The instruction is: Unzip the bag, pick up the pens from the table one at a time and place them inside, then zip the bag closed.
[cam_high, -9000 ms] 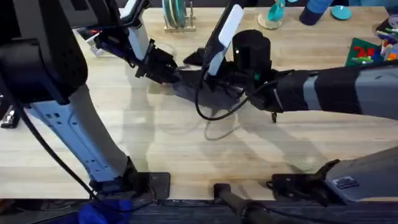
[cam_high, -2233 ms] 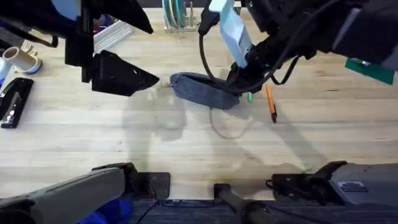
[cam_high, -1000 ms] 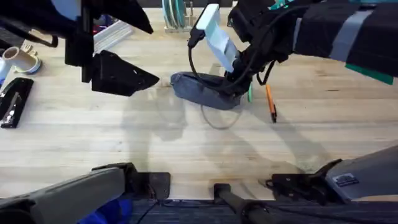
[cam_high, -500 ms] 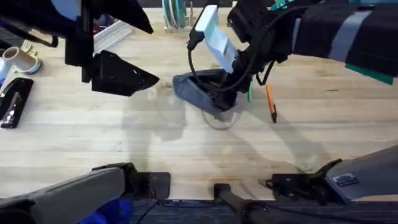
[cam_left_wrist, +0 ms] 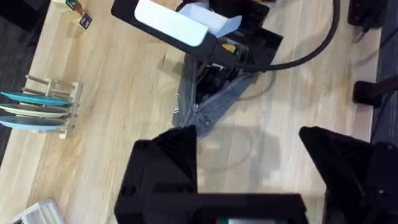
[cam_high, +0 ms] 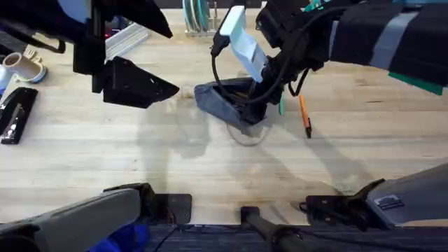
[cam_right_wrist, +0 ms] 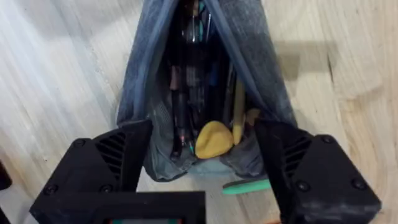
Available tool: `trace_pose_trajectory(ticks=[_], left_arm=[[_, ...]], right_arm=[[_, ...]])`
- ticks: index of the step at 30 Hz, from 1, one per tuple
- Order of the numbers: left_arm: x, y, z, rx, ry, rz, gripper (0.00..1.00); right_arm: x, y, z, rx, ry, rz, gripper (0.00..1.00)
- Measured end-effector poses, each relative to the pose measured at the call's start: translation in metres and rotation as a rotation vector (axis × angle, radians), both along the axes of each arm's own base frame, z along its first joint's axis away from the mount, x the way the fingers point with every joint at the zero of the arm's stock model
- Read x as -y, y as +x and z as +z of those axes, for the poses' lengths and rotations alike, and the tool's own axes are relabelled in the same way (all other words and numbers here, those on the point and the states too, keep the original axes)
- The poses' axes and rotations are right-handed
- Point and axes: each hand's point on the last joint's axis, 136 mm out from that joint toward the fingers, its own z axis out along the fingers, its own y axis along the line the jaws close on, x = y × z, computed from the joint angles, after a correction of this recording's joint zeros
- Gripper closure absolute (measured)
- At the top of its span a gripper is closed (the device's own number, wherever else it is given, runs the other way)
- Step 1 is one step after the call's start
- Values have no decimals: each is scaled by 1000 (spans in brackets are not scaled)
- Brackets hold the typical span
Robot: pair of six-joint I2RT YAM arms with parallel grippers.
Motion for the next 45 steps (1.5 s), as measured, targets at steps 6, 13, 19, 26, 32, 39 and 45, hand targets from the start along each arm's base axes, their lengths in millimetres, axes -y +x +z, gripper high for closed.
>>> trace_pose_trajectory(ticks=[6,13,19,26,32,39,45], left_arm=[[0,0,0,0,0,0,7],[0,0,0,0,0,0,7],[0,0,0,0,0,0,7],[0,0,0,0,0,0,8],[0,0,0,0,0,0,8],[0,0,0,0,0,0,8],[0,0,0,0,0,0,8]], right_arm=[[0,0,0,0,0,0,5],[0,0,0,0,0,0,5],[0,0,0,0,0,0,3],[0,0,0,0,0,0,4],[0,0,0,0,0,0,5],[0,0,2,3,1,0,5],[2,-1,22,50,20,-3,4]])
